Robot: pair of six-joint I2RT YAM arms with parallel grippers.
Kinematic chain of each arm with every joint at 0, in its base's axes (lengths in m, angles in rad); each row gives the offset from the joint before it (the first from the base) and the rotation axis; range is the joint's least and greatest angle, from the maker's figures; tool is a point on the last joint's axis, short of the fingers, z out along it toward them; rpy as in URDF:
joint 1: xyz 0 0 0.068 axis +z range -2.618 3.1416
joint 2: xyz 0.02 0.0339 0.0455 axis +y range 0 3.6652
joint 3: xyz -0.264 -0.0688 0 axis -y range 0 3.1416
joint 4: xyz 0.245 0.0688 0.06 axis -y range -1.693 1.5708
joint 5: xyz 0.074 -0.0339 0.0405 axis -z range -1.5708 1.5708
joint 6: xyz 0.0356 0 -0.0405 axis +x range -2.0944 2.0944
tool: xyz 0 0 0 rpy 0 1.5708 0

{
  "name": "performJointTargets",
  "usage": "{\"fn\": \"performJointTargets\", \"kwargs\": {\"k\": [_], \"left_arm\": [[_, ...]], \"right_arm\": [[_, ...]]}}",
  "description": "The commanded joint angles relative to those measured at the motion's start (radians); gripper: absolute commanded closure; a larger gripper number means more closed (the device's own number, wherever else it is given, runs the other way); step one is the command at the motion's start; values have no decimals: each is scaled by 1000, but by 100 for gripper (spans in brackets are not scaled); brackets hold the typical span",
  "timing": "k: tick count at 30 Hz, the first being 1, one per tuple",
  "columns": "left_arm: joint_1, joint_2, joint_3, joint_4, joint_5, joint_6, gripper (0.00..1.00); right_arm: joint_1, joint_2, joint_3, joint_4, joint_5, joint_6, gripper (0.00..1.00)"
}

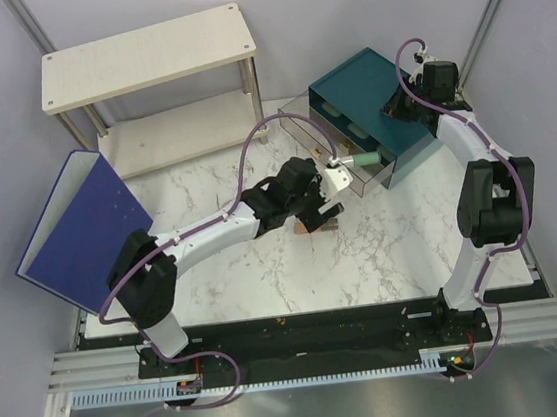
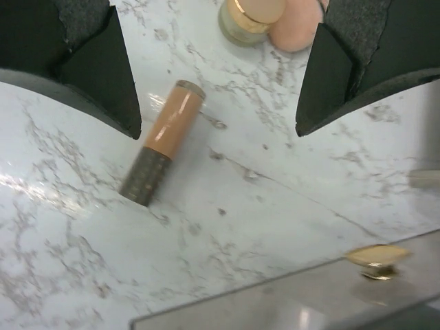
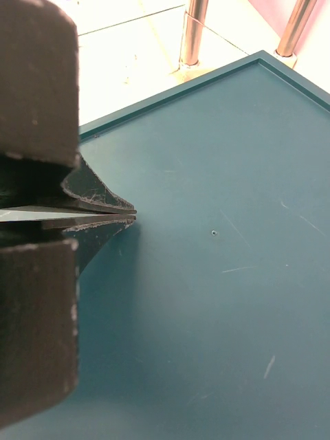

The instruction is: Organize the makeup

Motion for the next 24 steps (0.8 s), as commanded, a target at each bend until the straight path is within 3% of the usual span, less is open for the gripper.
{"fn": "performJointTargets", "kwargs": {"k": [1,11,18,21,24], "left_arm": [[11,28,-19,-3,167,21,1],[11,172,33,-32,256,-17,1],[14,229,27,-6,241,-35,5],[16,243,26,-3,229,-41,10],[20,255,14,-8,218,-63,25]], "right_arm": [[10,48,-28,-116,9,-19,90],[10,39,-42,-117,8,-20,90],[9,34,-45,-116,6,-22,90],[9,34,-46,-117,6,-17,90],[10,35,-46,-116,5,-19,90]]}}
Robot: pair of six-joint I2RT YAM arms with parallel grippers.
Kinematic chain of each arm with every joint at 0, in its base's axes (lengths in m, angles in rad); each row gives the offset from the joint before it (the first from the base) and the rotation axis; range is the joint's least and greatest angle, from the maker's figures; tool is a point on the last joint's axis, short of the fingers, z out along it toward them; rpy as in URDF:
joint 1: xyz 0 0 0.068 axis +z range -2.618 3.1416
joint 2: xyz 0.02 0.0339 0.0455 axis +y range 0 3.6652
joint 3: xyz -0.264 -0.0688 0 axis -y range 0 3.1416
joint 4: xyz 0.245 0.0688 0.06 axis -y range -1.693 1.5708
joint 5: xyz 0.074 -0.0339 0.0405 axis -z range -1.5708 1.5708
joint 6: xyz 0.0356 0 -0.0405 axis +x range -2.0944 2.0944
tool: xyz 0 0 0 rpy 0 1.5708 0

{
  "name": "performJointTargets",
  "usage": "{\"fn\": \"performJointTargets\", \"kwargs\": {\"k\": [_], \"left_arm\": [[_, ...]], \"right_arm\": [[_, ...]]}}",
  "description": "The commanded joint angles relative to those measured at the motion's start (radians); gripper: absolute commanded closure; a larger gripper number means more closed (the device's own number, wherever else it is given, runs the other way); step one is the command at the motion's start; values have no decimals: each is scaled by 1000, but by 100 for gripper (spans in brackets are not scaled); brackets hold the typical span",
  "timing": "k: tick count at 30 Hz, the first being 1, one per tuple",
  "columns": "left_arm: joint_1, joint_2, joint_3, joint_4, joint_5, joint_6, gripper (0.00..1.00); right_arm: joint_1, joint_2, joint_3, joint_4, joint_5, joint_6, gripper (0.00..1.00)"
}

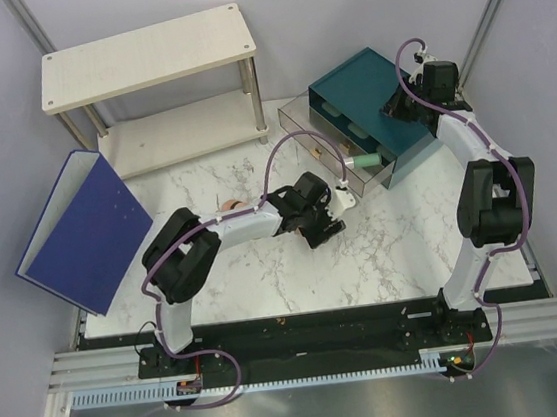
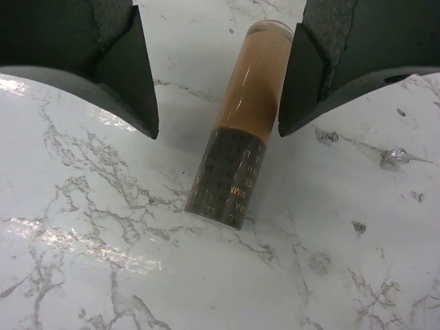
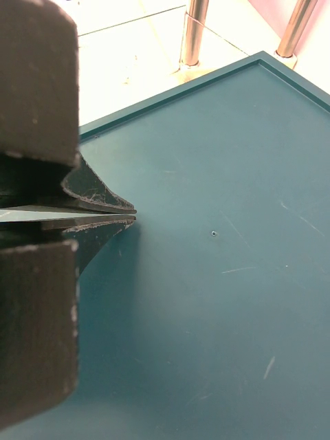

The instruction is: Organize the makeup

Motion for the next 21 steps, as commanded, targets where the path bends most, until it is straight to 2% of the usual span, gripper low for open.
{"fn": "performJointTargets", "kwargs": {"k": [1,3,11,12,13,17,21], "left_arm": [[10,19,11,26,-2,-55,33],[11,11,-12,30,-12,-81,53],[10,-108,-108,47,-65,-123,82],[10,-121,-108,35,-81,-120,92],[11,-133,-107,27,-91,-117,98],[11,-206,-96,13,-202,-88,98],[16,-253,-31,26,-392,-81,98]], "right_arm": [[9,35,-45,-117,8,-17,90],[9,34,-45,-117,8,-18,90],[9,39,-44,-117,5,-15,90],[9,40,-44,-117,5,-15,90],[10,40,-44,-117,3,-14,90],[10,42,-47,-116,2,-11,90],[12,42,-50,-114,2,-11,90]]}}
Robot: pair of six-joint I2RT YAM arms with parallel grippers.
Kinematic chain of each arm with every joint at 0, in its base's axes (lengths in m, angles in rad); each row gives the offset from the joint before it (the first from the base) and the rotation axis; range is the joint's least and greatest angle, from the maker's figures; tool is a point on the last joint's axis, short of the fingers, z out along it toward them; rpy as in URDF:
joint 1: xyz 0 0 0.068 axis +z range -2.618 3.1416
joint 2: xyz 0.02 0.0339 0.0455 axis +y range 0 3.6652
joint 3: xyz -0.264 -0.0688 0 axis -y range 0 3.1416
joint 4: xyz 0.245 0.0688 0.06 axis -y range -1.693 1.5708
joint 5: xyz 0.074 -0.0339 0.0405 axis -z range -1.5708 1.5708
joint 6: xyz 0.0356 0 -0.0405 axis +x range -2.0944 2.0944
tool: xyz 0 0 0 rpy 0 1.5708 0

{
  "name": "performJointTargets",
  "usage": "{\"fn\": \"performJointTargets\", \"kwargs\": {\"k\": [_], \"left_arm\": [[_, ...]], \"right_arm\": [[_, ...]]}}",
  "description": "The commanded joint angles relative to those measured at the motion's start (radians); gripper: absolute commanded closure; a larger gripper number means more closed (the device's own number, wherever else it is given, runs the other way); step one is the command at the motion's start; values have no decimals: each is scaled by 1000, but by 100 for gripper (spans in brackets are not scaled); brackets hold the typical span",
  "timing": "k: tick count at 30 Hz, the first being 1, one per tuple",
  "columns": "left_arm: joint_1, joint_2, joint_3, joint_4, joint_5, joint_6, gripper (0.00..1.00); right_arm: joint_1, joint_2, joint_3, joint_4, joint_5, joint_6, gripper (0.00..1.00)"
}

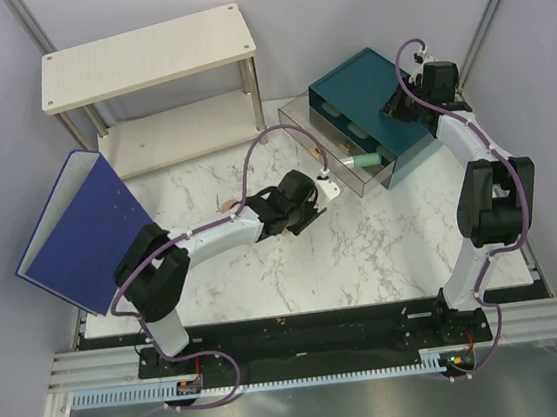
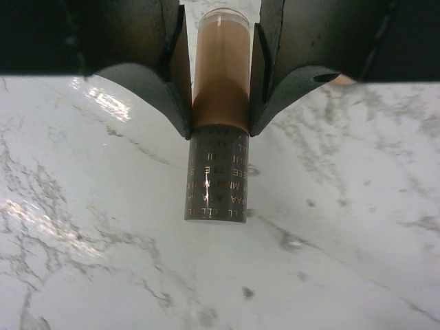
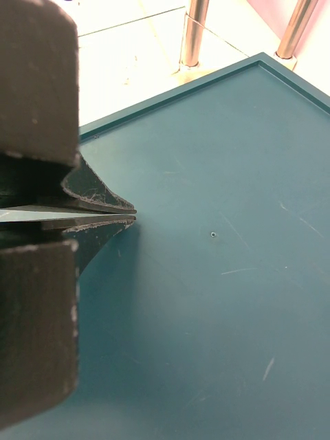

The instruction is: Organize the makeup

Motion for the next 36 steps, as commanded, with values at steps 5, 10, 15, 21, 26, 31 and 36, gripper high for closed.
{"fn": "performJointTargets", "kwargs": {"k": [5,10,15,21,26,31,36], "left_arm": [[19,-83,221,20,-333,-38,98],[35,-26,408,-17,-301,-75,98],[33,52,499,63,-227,48,98],[32,139,542,195,-203,252,98],[32,227,629,316,-180,343,98],[27,301,696,386,-154,421,98],[27,319,677,463,-113,525,98]], "right_arm": [[12,46,-44,-119,5,-8,90],[13,48,-45,-118,4,-8,90],[13,49,-49,-118,1,-7,91],[13,54,-49,-118,-5,-4,91],[16,58,-45,-117,-10,-2,91],[16,58,-50,-118,-15,1,90],[18,58,-55,-118,-15,-2,90]]}}
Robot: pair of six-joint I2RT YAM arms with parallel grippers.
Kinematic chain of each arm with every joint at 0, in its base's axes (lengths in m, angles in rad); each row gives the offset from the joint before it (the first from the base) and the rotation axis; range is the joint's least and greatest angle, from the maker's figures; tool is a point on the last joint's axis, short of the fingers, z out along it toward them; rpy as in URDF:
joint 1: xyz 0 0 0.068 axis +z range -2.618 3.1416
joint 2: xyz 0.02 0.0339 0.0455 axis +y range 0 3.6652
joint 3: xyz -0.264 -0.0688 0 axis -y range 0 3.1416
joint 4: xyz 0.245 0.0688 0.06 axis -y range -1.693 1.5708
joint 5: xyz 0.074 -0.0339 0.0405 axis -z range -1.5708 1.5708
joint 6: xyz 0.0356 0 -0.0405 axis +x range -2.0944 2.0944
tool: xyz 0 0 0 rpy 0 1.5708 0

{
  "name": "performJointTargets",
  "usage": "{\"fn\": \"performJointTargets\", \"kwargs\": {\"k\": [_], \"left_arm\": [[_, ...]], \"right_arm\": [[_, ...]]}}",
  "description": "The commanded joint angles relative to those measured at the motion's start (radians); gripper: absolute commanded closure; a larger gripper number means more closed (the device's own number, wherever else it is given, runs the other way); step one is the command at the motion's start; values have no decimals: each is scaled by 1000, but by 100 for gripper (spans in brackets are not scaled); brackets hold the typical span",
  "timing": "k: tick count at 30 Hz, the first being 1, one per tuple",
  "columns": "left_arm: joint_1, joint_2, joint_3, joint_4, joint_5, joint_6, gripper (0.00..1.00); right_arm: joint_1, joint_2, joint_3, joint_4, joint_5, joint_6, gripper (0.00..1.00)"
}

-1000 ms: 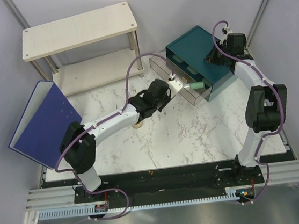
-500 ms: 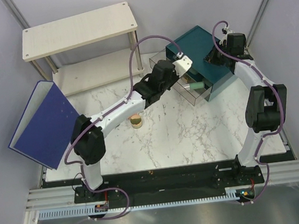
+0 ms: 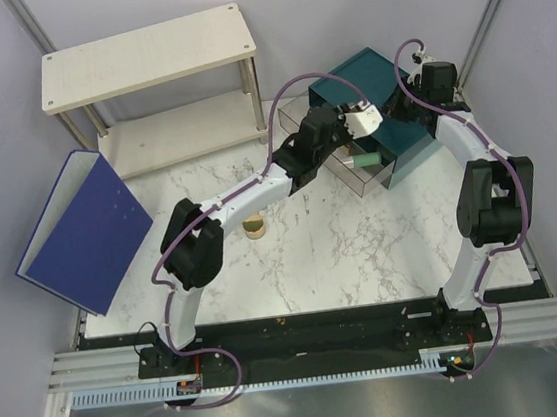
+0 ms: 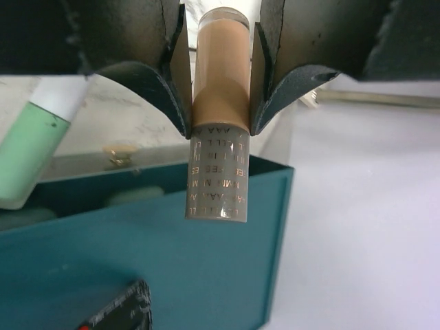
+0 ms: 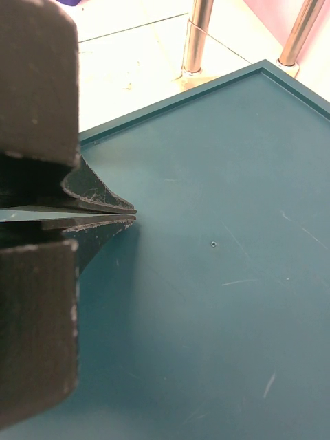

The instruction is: Organize the makeup

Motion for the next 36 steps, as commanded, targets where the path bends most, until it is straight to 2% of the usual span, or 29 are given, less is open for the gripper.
{"fn": "performJointTargets", "kwargs": {"k": [1,13,19,20,23,26,31,33,34,35,36], "left_arm": [[-7,6,28,160,64,164,98],[-7,-45,-185,166,201,277,98],[-7,-54,-152,112,219,248,96],[-7,-52,-146,112,212,245,79],[-7,-49,-130,115,183,239,46],[-7,-49,-126,121,173,239,38],[-8,-54,-80,152,95,212,32],[-8,-55,-51,175,48,175,21],[-7,-55,-25,189,-22,160,9],[-7,-60,-11,199,-64,146,1],[-5,-65,6,221,-107,117,0]], "right_arm": [[11,55,-51,-130,-1,-7,90],[11,65,-44,-136,-4,-7,90],[11,68,-45,-135,-4,-7,90],[11,68,-45,-135,-5,-5,90],[13,68,-45,-136,-7,-5,90],[11,68,-45,-135,-5,-5,90],[11,65,-48,-133,-5,-4,90],[13,62,-53,-136,-5,-7,90],[11,62,-53,-135,-4,-7,90],[13,62,-53,-135,-5,-7,90],[11,60,-53,-135,-2,-7,90]]}}
